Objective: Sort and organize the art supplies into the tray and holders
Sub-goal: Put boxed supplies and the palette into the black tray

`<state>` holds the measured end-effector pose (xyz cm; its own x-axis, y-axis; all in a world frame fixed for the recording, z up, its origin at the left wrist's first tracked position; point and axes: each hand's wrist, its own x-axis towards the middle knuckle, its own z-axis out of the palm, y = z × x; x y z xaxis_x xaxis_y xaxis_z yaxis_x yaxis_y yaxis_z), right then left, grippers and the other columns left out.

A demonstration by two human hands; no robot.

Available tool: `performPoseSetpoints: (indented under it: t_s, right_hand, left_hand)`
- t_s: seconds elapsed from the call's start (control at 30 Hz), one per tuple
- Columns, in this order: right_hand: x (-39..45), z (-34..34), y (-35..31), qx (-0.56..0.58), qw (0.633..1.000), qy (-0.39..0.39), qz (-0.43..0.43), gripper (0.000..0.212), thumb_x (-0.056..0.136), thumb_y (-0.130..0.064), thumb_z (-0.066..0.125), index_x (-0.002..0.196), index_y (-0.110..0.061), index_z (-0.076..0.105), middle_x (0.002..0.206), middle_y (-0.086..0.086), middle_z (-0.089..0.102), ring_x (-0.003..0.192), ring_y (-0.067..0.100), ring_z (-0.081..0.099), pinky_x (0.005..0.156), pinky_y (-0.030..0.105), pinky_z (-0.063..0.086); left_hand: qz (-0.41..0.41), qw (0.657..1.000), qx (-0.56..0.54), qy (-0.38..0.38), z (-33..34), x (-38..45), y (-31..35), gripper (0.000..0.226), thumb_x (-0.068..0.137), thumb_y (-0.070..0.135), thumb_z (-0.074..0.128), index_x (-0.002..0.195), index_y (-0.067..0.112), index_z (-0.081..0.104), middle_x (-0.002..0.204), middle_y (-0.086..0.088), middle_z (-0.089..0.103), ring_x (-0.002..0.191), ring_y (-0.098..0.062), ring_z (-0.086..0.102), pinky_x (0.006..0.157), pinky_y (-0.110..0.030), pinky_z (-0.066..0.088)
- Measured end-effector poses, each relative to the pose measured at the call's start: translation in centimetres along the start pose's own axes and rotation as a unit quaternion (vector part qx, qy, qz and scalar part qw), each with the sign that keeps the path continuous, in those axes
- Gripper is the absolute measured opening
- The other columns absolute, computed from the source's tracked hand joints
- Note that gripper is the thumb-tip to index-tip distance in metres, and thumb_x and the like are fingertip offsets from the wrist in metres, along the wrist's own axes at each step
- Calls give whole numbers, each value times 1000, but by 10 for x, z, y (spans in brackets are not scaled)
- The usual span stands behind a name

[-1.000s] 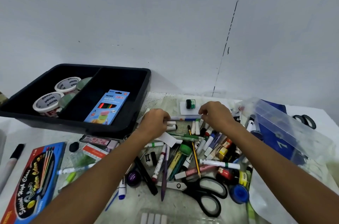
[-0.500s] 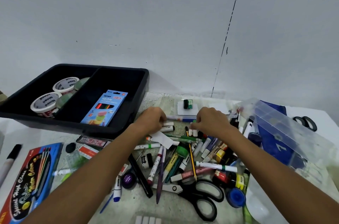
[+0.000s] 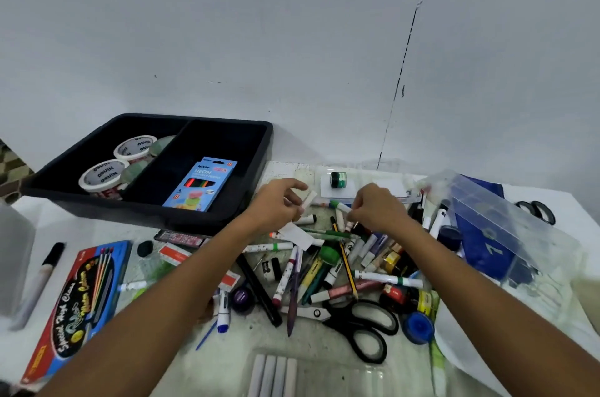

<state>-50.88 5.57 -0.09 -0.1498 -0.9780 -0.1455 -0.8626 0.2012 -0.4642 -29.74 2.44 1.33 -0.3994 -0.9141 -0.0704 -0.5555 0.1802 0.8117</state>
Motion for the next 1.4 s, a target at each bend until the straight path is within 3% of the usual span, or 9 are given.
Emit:
performPoseSetpoints:
  t_s: [0.13, 0.23, 0.3, 0.43, 0.53, 0.7, 0.93, 1.17, 1.4]
  right_hand:
    - [-33, -25, -15, 149, 986, 12, -68, 14, 77, -12, 79, 76, -14, 65, 67, -1, 62, 61, 13, 60, 59, 24, 44]
    - [-62, -34, -23, 244, 965, -2, -95, 8, 79, -8, 77, 79, -13, 70, 62, 7, 58, 62, 23, 61, 49, 19, 43]
    - [-83, -33, -26, 268, 958, -27, -101, 5, 82, -7, 74, 86, -11, 73, 65, 14, 61, 63, 24, 59, 49, 23, 43]
    - [-121, -20, -32, 245, 959, -88, -109, 12, 86, -8, 70, 97, -9, 72, 71, 11, 71, 61, 17, 64, 54, 28, 53]
    - [-144, -2, -33, 250, 956, -120, -100, 10, 84, -4, 71, 92, -3, 65, 61, 2, 66, 56, 15, 66, 47, 25, 51]
    - [-173, 35, -33, 232, 954, -167, -86, 9, 84, 0, 69, 84, -3, 60, 58, -1, 66, 54, 16, 66, 46, 27, 53]
    - [-189, 62, -34, 218, 961, -157, -61, 6, 83, 0, 70, 87, 3, 66, 74, 21, 70, 58, 23, 68, 49, 28, 56]
    - [-195, 71, -33, 207, 967, -138, -48, 4, 82, 1, 71, 85, 3, 69, 70, 18, 70, 52, 21, 68, 51, 30, 58]
    - [-203, 73, -36, 175, 974, -134, -43, 2, 83, 6, 67, 83, 5, 69, 75, 20, 71, 57, 24, 69, 54, 29, 59]
  left_hand:
    - [22, 996, -67, -59, -9, -32, 13, 36, 84, -3, 68, 115, 13, 59, 81, -10, 66, 64, -17, 68, 62, -24, 54]
    - [34, 994, -70, -76, -11, -58, 18, 32, 80, -5, 69, 107, 8, 58, 81, -13, 65, 64, -23, 68, 61, -30, 56]
    - [40, 993, -65, -85, -8, -76, 16, 32, 78, -8, 68, 104, 8, 56, 81, -11, 62, 63, -26, 68, 62, -35, 58]
    - [48, 986, -54, -149, 0, -109, 3, 30, 77, -4, 73, 98, 10, 58, 79, -13, 65, 69, -33, 70, 64, -39, 59]
    - [39, 983, -49, -175, 10, -129, -8, 28, 75, -4, 76, 96, 7, 61, 82, -20, 70, 73, -33, 71, 68, -44, 59]
    - [40, 982, -30, -181, 25, -152, -22, 24, 73, 0, 79, 94, 5, 69, 79, -17, 72, 73, -32, 71, 70, -37, 60]
    - [58, 981, 43, -181, 36, -168, -29, 28, 72, 11, 82, 99, 7, 74, 81, -9, 73, 73, -19, 69, 69, -31, 58]
    - [79, 980, 107, -150, 42, -173, -30, 29, 71, 18, 84, 98, 11, 75, 85, 2, 72, 70, -3, 64, 62, -14, 49]
    - [103, 974, 134, -150, 46, -178, -26, 23, 70, 20, 84, 91, 15, 76, 81, 9, 68, 69, -2, 63, 63, -16, 50]
